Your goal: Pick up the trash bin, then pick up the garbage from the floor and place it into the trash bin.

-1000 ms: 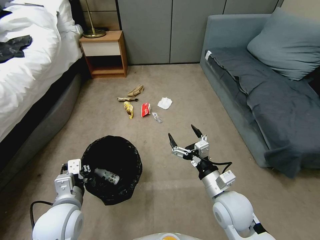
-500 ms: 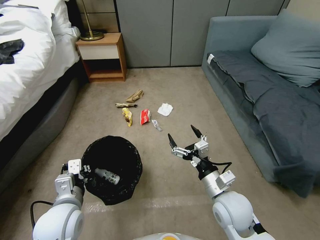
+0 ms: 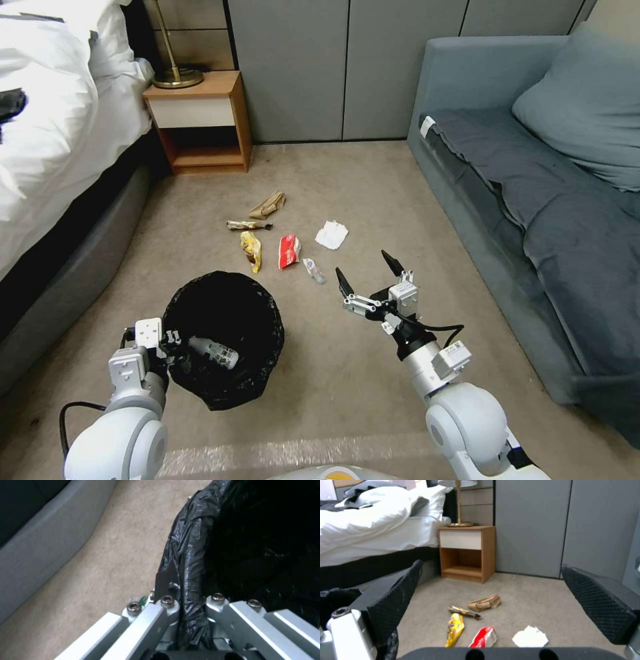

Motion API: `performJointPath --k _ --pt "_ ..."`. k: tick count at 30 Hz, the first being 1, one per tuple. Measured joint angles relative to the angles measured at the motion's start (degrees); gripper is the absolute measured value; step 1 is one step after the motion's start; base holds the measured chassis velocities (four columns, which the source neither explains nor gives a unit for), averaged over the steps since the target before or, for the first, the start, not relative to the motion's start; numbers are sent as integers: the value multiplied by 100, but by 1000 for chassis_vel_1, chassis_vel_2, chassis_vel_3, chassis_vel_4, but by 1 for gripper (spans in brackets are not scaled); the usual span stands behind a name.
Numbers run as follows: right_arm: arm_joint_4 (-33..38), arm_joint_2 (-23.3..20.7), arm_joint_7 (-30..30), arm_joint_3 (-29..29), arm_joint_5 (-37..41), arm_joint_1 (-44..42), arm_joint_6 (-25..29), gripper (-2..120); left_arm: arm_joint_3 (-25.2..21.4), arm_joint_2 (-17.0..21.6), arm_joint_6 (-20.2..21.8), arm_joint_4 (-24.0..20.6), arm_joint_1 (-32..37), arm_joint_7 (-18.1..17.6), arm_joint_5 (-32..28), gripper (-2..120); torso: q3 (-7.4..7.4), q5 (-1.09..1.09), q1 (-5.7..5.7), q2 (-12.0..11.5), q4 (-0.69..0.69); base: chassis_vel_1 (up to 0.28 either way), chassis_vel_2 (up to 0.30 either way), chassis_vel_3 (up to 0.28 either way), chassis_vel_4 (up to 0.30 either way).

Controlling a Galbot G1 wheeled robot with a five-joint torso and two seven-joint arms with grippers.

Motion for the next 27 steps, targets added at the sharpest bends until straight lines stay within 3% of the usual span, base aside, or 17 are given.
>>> performJointPath --k 27 --pt "-6 -3 -28 -26 -1 8 5 100 -22 18 -2 -35 -5 8 -8 1 0 0 0 0 0 -146 154 145 -151"
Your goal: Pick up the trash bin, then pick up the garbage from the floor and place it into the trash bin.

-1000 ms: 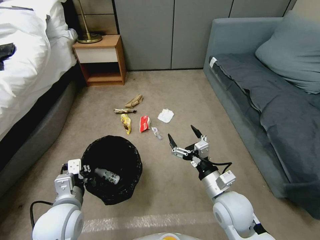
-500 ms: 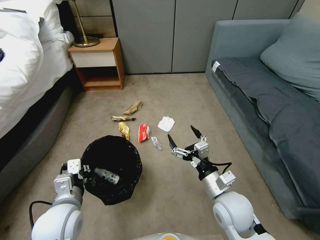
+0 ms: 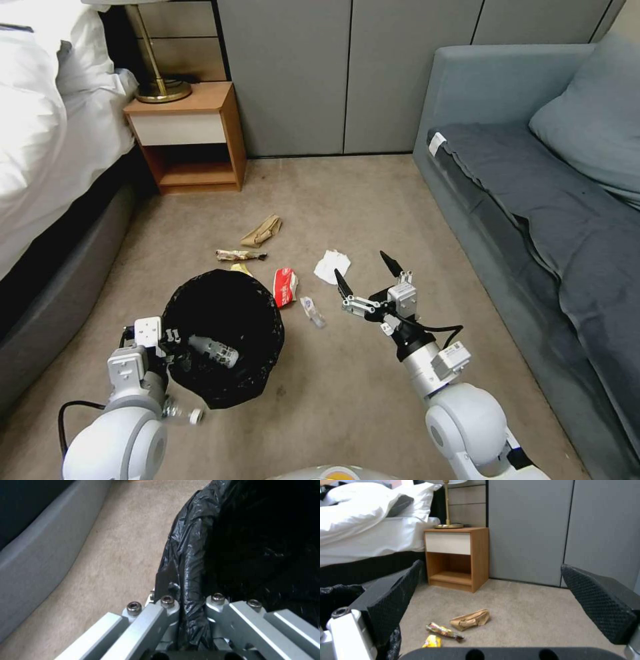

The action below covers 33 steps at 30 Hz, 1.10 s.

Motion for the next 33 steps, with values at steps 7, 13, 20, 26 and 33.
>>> performJointPath --k 7,13,20,26,33 --pt "-36 0 -142 -2 0 12 101 100 -1 -5 1 7 -15 -1 -3 1 1 1 0 0 0 -125 124 137 -117" --pt "-79 -15 -197 -5 15 39 151 100 0 -3 4 31 -26 -3 -3 1 0 0 0 0 0 -15 8 19 -17" --pt "-354 -148 -163 -115 28 282 116 100 -17 3 11 50 -35 -7 -9 1 0 0 0 0 0 0 0 0 0" --pt "-939 -478 76 -521 240 757 -376 100 -70 11 21 62 -37 -13 -24 1 0 1 0 0 0 0 0 0 0" --pt "-1574 -1006 235 -1200 813 1467 -1058 100 -108 2 31 114 -73 -18 -38 1 0 0 0 0 1 0 0 0 0"
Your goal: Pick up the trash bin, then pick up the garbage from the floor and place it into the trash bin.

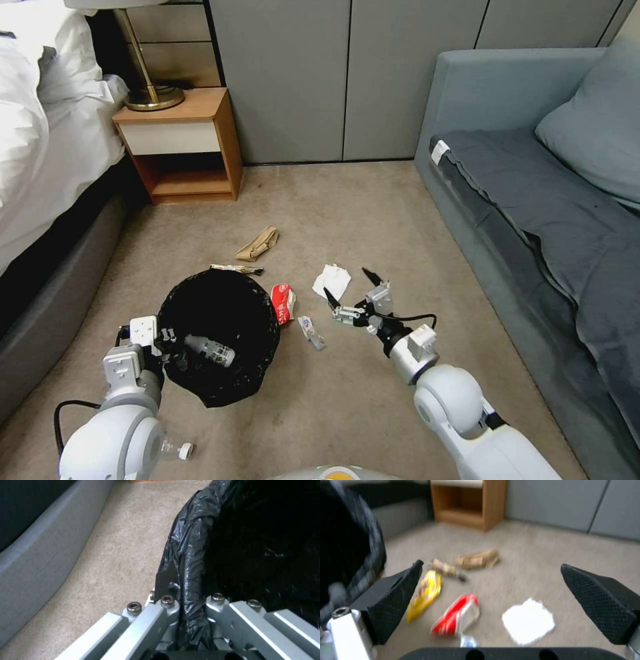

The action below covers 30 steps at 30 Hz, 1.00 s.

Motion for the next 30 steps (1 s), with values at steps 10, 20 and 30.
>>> performJointPath --k 10,20,30 --pt "-1615 72 -341 -994 338 928 -337 100 11 -71 21 121 -87 -18 11 1 0 -1 0 0 0 0 0 0 0" --pt "-2514 630 -791 -1288 -87 1290 -114 100 9 -96 22 177 -63 -26 53 1 0 0 0 0 0 0 0 0 0" --pt "-3271 1134 -867 -1231 -461 1352 117 100 28 -119 22 186 -13 -30 73 1 0 0 0 0 0 0 0 0 0"
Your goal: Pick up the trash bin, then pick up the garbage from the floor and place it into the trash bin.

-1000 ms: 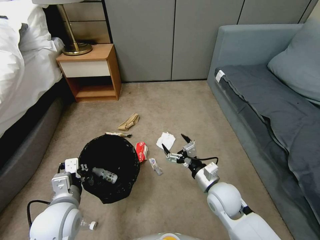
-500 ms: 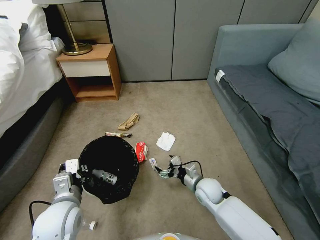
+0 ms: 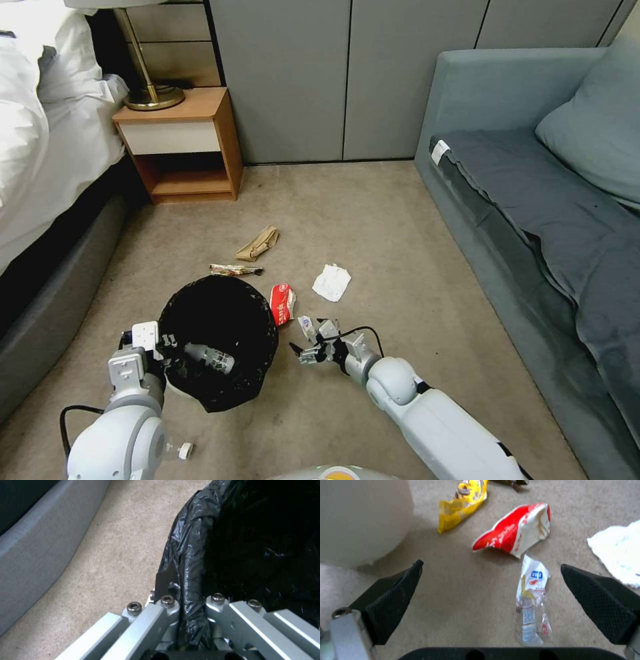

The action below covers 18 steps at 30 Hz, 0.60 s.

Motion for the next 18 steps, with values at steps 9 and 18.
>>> performJointPath --k 9,18 --pt "-744 246 -28 259 -342 76 243 100 -21 9 0 -78 52 -4 4 1 0 1 0 0 0 0 0 0 0" --pt "-1214 378 -77 436 -466 182 438 100 -18 -44 -2 -91 86 -13 37 1 0 0 0 0 0 0 0 0 0"
